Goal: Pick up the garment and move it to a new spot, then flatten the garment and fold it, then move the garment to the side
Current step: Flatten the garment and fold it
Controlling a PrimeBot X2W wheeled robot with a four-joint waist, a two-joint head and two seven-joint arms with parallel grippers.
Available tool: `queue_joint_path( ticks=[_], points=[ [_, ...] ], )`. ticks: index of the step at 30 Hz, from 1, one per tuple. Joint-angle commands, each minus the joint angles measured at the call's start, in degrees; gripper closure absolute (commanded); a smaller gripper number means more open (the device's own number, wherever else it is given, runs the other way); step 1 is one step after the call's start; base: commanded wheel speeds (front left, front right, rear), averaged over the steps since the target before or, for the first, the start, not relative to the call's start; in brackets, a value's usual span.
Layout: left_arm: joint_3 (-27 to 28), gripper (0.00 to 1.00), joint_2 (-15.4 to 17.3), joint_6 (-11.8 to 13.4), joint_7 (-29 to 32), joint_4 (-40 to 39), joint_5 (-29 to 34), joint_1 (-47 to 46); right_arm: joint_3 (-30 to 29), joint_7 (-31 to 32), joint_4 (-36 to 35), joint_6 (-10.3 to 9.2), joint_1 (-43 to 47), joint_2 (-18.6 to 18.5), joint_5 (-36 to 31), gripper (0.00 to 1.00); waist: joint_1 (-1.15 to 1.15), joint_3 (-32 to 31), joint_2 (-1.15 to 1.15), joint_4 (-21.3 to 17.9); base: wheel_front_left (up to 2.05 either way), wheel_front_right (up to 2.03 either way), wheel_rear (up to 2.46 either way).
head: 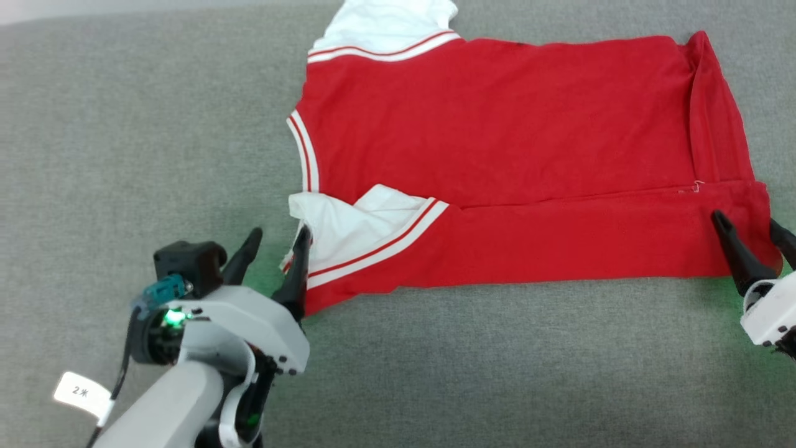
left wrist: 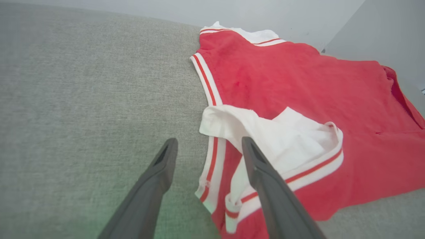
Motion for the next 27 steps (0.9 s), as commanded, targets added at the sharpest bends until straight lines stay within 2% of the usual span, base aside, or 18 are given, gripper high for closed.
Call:
queue_joint_path(
  ticks=[1, 8, 11, 14, 16, 18, 26, 27],
  points=[
    [-0.1, 0.00, 0.8, 1.0, 0.9, -1.4, 0.4, 0.9, -0.4, 0.3, -0.5, -0.09, 0.9, 0.1, -0.6, 0.00, 0.00, -0.7, 0.00, 0.6, 0.00, 0.00, 0.00],
    [-2.8, 0.00, 6.6, 8.1, 12.7, -13.9, 0.9, 3.3, -2.7, 1.8, -4.5, -0.09, 3.5, 0.9, -2.0, 0.00, 0.00, -0.5, 0.00, 0.6, 0.00, 0.00, 0.00],
    [-4.2, 0.00, 8.5, 10.3, 18.8, -17.7, -0.4, 3.5, -3.3, 2.3, -5.7, -0.09, 3.8, 1.3, -2.4, 0.00, 0.00, 0.1, 0.00, 0.2, 0.00, 0.00, 0.00],
    [-4.2, 0.00, 10.0, 11.8, 22.5, -19.2, -1.1, 2.9, -3.1, 2.7, -6.8, -0.09, 3.8, 2.0, -2.9, 0.00, 0.00, 0.8, 0.00, -0.6, 0.00, 0.00, 0.00],
    [-3.6, 0.00, 9.2, 12.1, 23.3, -19.5, -2.4, 2.5, -3.1, 2.8, -7.4, -0.09, 3.7, 2.1, -3.1, 0.00, 0.00, 1.3, 0.00, -1.1, 0.00, 0.00, 0.00],
    [-3.5, 0.00, 9.7, 12.3, 23.9, -18.6, -2.7, 2.2, -3.2, 3.2, -7.8, -0.09, 3.7, 2.3, -3.3, 0.00, 0.00, 1.8, 0.00, -1.6, 0.00, 0.00, 0.00],
    [-3.0, 0.00, 7.4, 10.7, 23.1, -14.0, -4.2, 1.4, -3.9, 3.9, -9.2, -0.09, 4.1, 2.2, -3.6, 0.00, 0.00, 3.0, 0.00, -3.1, 0.00, 0.00, 0.00],
    [-3.0, 0.28, 7.4, 10.6, 22.9, -13.3, -4.0, 1.5, -4.0, 4.0, -9.4, -0.09, 4.2, 2.0, -3.6, 0.00, 0.00, 3.1, 0.00, -3.3, 0.00, 0.00, 0.00]
  ],
)
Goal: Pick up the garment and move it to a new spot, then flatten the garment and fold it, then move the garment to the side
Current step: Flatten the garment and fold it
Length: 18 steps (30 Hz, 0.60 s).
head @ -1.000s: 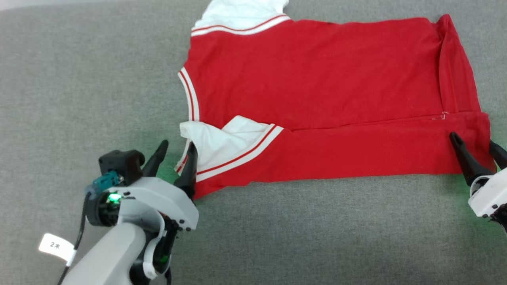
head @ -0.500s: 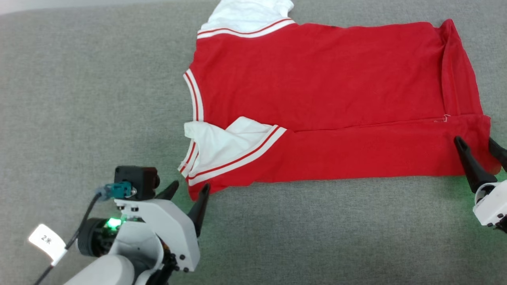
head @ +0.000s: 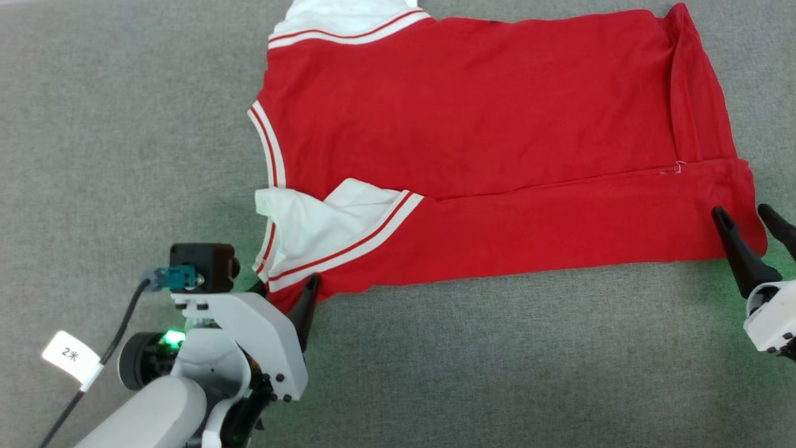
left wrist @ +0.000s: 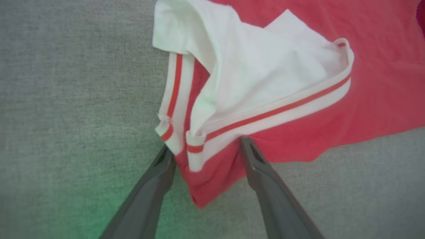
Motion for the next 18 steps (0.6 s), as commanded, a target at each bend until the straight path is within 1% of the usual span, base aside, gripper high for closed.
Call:
queue_joint_path(
  ticks=[1, 2, 5, 8, 11, 14, 18],
  points=[
    [-0.5, 0.67, -0.2, -0.4, 0.1, 1.5, 0.1, 0.0, -0.4, 0.3, -0.5, -0.09, 0.9, -0.3, -0.4, 0.00, 0.00, 0.3, 0.00, -0.3, 0.00, 0.00, 0.00],
    [-0.7, 1.00, -0.5, -0.6, 0.0, 2.0, -0.1, 0.2, -0.5, 0.5, -0.9, -0.09, 1.0, -0.4, -0.5, 0.00, 0.00, 0.3, 0.00, -0.3, 0.00, 0.00, 0.00],
    [-0.6, 1.00, -1.3, -1.0, -0.8, 2.9, -0.7, 0.7, -0.7, 2.0, -2.4, -0.09, 1.3, -1.0, -0.8, 0.00, 0.00, 0.3, 0.00, -0.3, 0.00, 0.00, 0.00],
    [-0.1, 1.00, -2.2, -1.9, -2.2, 3.4, -1.2, 1.1, 0.0, 5.1, -3.6, -0.09, 2.0, -2.1, -0.8, 0.00, 0.00, 0.0, 0.00, -0.1, 0.00, 0.00, 0.00],
    [-0.4, 1.00, -2.6, -2.5, -2.7, 3.9, -1.5, 1.6, 1.1, 8.6, -4.9, -0.09, 2.1, -4.0, -1.5, 0.00, 0.00, 0.0, 0.00, 0.2, 0.00, 0.00, 0.00],
    [-0.6, 1.00, -2.9, -3.1, -3.2, 4.3, -1.3, 1.6, 3.4, 12.3, -5.7, -0.09, 1.4, -6.5, -3.1, 0.00, 0.00, 0.4, 0.00, 0.8, 0.00, 0.00, 0.00],
    [-1.2, 1.00, -3.9, -3.6, -3.7, 4.9, -0.8, 0.8, 4.3, 16.4, -5.3, -0.09, -0.6, -8.2, -5.0, 0.00, 0.00, 1.2, 0.00, 1.6, 0.00, 0.00, 0.00]
  ],
)
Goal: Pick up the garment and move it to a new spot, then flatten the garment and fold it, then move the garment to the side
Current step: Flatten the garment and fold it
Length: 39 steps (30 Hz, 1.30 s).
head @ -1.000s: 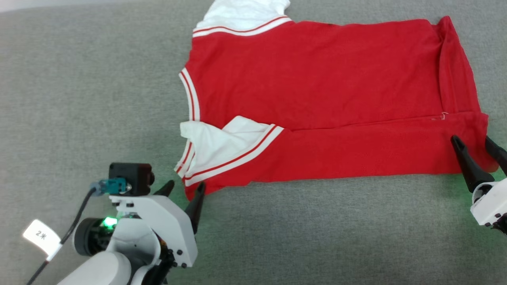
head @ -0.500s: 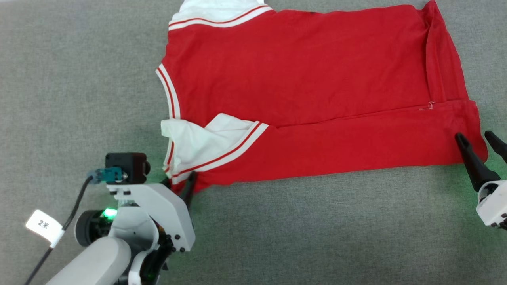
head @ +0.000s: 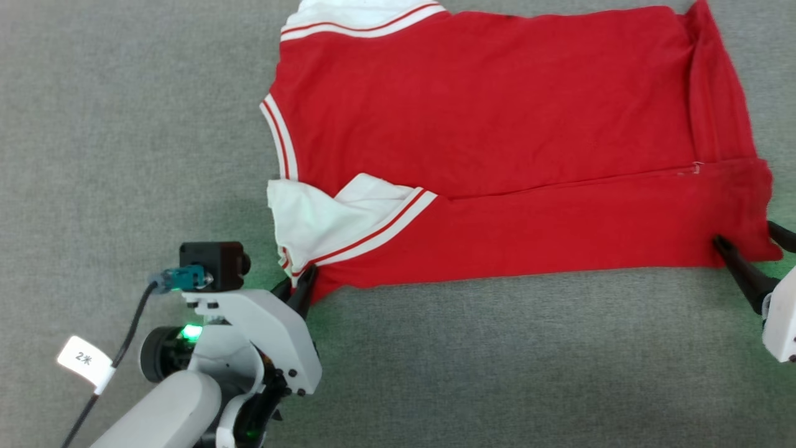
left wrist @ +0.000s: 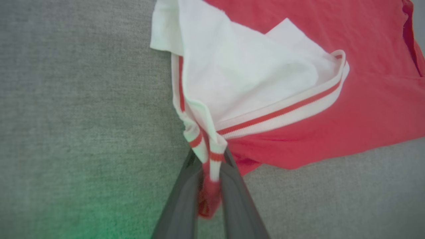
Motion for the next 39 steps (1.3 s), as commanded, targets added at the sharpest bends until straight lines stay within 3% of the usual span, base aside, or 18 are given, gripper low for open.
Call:
queue_joint_path(
  ticks=[1, 9, 10, 11, 13, 26, 39],
  points=[
    [-1.3, 1.00, -0.7, -0.2, 0.5, 1.6, 0.1, 0.6, 0.2, 1.9, 0.6, -0.09, -0.8, -0.6, -0.9, 0.00, 0.00, 0.6, 0.00, 0.7, 0.00, 0.00, 0.00],
    [-2.2, 1.00, -2.2, -1.1, 0.0, 3.4, 0.0, 0.1, 3.1, 9.0, 5.6, -0.10, -2.6, -1.6, -1.6, 0.00, 0.00, 1.5, 0.00, 2.1, 0.00, 0.00, 0.00],
    [-2.2, 1.00, -2.3, -1.3, 0.0, 3.6, 0.0, 0.1, 3.4, 9.4, 6.1, -0.10, -2.5, -1.6, -1.4, 0.07, 0.00, 1.5, 0.00, 2.2, 0.00, 0.00, 0.00],
    [-2.2, 1.00, -2.4, -1.3, -0.1, 3.8, -0.1, 0.0, 3.6, 9.7, 6.5, -0.10, -2.4, -1.6, -1.2, 0.55, 0.00, 1.5, 0.00, 2.4, 0.00, 0.00, 0.00],
    [-2.2, 1.00, -2.5, -1.4, -0.3, 4.0, -0.2, 0.1, 4.0, 10.2, 7.0, -0.10, -2.2, -1.4, -0.5, 1.00, 0.00, 1.4, 0.00, 2.5, 0.00, 0.00, 0.00],
    [-1.5, 1.00, 0.6, -1.9, -0.5, 1.8, -0.8, 3.2, 3.8, 8.5, 6.8, -0.10, -0.4, -2.3, 1.8, 1.00, 0.00, -2.5, 0.00, 2.2, 0.00, 0.00, 0.00],
    [-2.5, 1.00, 5.2, 2.2, 0.7, -8.0, -1.3, 11.8, 2.0, 10.6, 1.2, -0.10, 7.8, -4.3, 4.1, 1.00, 0.00, -5.8, 0.00, 2.2, 0.00, 0.00, 0.00]
  ],
)
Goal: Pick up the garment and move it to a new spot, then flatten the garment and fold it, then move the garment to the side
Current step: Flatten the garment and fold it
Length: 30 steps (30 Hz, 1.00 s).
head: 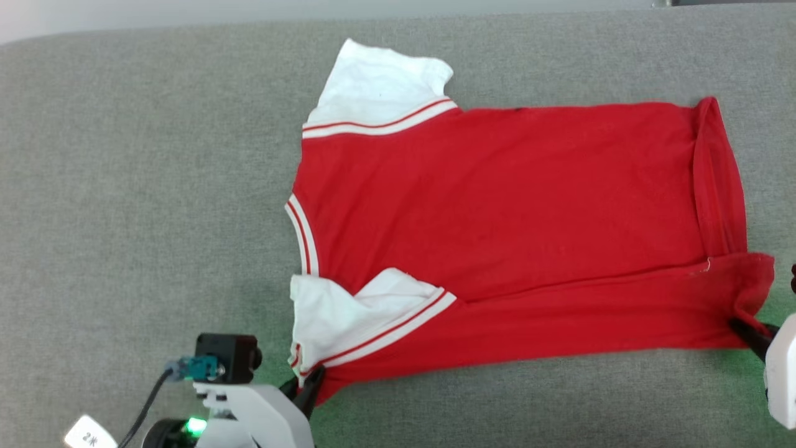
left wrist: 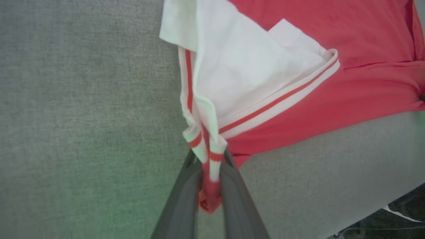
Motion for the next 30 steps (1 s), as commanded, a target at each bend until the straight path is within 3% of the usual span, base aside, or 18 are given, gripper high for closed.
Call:
queue_joint_path(
  ticks=[1, 5, 6, 7, 8, 9, 15, 18, 19, 21, 23, 25, 28, 30],
  points=[
    [0.2, 1.00, 0.5, 0.7, 0.1, -0.5, -0.2, 1.0, -0.4, 0.7, -0.1, -0.11, 1.4, 0.0, 0.0, 1.00, 0.00, -0.1, 0.00, -0.1, 0.00, 0.00, 0.00],
    [0.8, 1.00, 0.9, 1.9, -0.3, -2.4, -0.7, 2.6, -1.3, 1.1, -1.8, -0.10, 3.0, 1.1, -0.3, 0.98, 0.00, -0.6, 0.00, -0.5, 0.00, 0.00, 0.00],
    [0.9, 0.89, 1.1, 1.9, -0.3, -2.7, -0.6, 2.8, -1.6, 1.2, -1.9, -0.10, 3.3, 1.4, -0.5, 0.59, 0.00, -0.8, 0.00, -0.5, 0.00, 0.00, 0.00],
    [0.9, 0.56, 1.6, 2.1, -0.2, -3.0, -0.3, 2.8, -1.8, 1.0, -2.3, -0.10, 3.4, 1.7, -0.8, 0.22, 0.00, -1.1, 0.00, -0.5, 0.00, 0.00, 0.00],
    [1.1, 0.17, 1.8, 2.3, -0.5, -3.5, 0.0, 2.8, -2.2, 0.2, -2.9, -0.10, 3.5, 2.0, -1.0, 0.00, 0.00, -1.3, 0.00, -0.5, 0.00, 0.00, 0.00],
    [1.3, 0.00, 2.0, 2.3, -0.6, -4.1, 0.1, 2.9, -2.7, -0.2, -3.3, -0.10, 3.5, 2.5, -1.0, 0.00, 0.00, -1.5, 0.00, -0.6, 0.00, 0.00, 0.00],
    [4.4, 0.00, 6.9, 3.8, -0.2, -9.5, 2.2, -0.2, -6.0, -2.3, -7.8, -0.10, 3.3, 4.4, -1.8, 0.00, 0.00, -2.8, 0.00, -1.2, 0.00, 0.00, 0.00],
    [5.8, 0.00, 11.3, 2.4, 1.4, -10.6, 5.1, -4.8, -7.7, -3.5, -10.6, -0.10, 2.1, 5.6, -2.7, 0.00, 0.00, -2.8, 0.00, -1.8, 0.00, 0.00, 0.00],
    [5.9, 0.00, 12.4, 1.4, 2.1, -10.4, 6.4, -7.3, -7.9, -3.9, -11.5, -0.10, 1.7, 5.9, -3.1, 0.00, 0.00, -2.7, 0.00, -2.1, 0.00, 0.00, 0.00],
    [5.7, 0.00, 11.2, -1.9, 3.8, -9.8, 5.9, -12.3, -7.7, -4.4, -12.8, -0.10, 1.0, 6.9, -3.6, 0.00, 0.00, -2.1, 0.00, -2.9, 0.00, 0.00, 0.00],
    [5.3, 0.00, 13.3, -5.4, 6.0, -5.9, 8.3, -18.6, -6.2, -4.5, -13.6, -0.10, 0.0, 7.5, -3.9, 0.00, 0.00, -1.3, 0.00, -4.1, 0.00, 0.00, 0.00],
    [5.3, 0.00, 9.3, -9.0, 7.5, -2.2, 5.8, -24.3, -4.5, -4.8, -14.2, -0.10, -1.6, 8.2, -3.8, 0.00, 0.00, -0.3, 0.00, -5.5, 0.00, 0.00, 0.00],
    [4.7, 0.00, 8.6, -14.2, 9.7, 6.8, 7.7, -33.9, -1.5, -5.5, -13.4, -0.10, -3.6, 8.9, -3.5, 0.00, 0.00, 1.6, 0.00, -7.8, 0.00, 0.00, 0.00],
    [4.7, 0.00, 4.9, -16.7, 10.9, 13.1, 6.2, -39.4, 0.3, -6.4, -12.8, -0.10, -5.5, 9.2, -3.2, 0.00, 0.00, 3.3, 0.00, -9.5, 0.00, 0.00, 0.00]
  ],
)
